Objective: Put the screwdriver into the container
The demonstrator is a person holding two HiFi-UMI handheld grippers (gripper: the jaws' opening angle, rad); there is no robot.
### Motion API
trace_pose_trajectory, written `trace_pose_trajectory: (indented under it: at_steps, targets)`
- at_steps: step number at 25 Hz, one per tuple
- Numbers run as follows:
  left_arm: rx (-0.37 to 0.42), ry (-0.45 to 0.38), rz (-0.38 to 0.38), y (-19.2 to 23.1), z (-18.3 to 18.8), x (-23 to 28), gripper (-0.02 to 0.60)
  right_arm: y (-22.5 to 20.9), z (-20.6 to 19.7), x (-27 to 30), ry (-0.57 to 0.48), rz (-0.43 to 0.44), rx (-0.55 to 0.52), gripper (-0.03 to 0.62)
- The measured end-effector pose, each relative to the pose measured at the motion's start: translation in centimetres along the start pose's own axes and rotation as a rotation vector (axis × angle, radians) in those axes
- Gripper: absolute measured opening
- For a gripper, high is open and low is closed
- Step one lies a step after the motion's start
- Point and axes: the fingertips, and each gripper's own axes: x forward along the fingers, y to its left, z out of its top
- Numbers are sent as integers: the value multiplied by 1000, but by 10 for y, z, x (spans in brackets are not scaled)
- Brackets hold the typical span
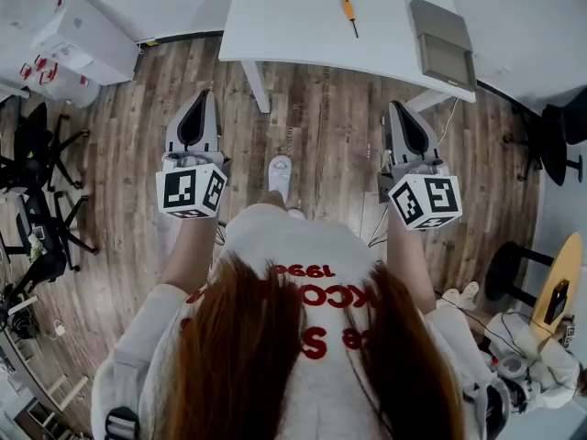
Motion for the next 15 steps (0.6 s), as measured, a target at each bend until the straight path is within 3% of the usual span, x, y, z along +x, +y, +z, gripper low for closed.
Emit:
trace_pose_trajectory:
  at_steps: [15]
  targets:
    - [-23, -62, -85, 44, 13, 144, 7, -26, 19, 115, -2, -42, -10, 5]
